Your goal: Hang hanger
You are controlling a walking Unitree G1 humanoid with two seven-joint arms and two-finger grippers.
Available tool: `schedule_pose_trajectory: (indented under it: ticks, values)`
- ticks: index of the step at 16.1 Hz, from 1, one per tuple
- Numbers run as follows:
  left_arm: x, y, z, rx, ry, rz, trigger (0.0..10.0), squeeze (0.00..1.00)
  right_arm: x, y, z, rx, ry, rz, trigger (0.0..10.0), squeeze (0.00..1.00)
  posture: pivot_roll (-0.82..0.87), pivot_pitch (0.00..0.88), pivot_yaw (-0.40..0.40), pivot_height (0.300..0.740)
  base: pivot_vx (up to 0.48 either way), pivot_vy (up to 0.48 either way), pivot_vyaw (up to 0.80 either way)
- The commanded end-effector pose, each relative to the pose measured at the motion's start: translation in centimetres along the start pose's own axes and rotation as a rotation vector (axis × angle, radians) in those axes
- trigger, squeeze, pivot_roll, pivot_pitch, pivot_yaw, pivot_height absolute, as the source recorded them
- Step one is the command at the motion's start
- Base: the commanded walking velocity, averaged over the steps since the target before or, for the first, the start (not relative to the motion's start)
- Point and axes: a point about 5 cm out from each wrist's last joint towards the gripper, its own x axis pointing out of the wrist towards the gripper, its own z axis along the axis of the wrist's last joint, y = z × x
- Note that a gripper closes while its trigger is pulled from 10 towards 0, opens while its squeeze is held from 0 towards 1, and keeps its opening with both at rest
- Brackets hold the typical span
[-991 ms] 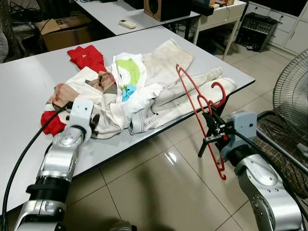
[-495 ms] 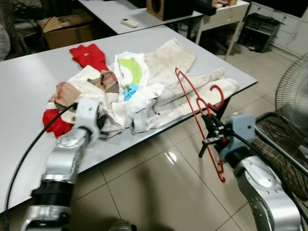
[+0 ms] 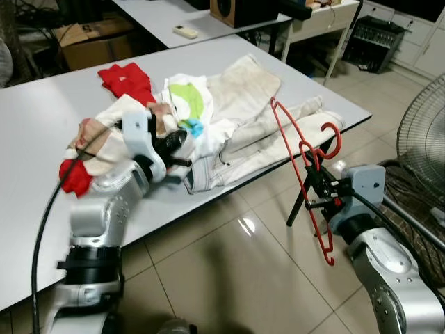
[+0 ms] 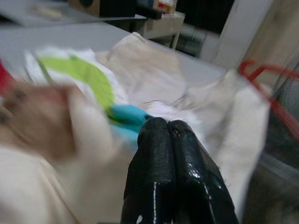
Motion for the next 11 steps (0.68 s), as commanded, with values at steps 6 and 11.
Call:
schedule_pose_trajectory:
  ticks: [6,11]
  values:
    - [-2.5,0.3,-1.2,0.198,0.097,-0.115,10.0,1.0,-0.5,-0.3,0.1,-0.006,0.001,-0.005,10.0,0.0,0.07,0.041,0.024,0.74,0.0,0.0,0.0]
    - [-3.5,1.6,-3.5,0.253,0.28,-0.068,10.0,1.0,-0.6,-0.2,-0.1,-0.005,0.007,0.001,10.0,0.0,0.07,0.036,0.031,0.74,0.0,0.0,0.0]
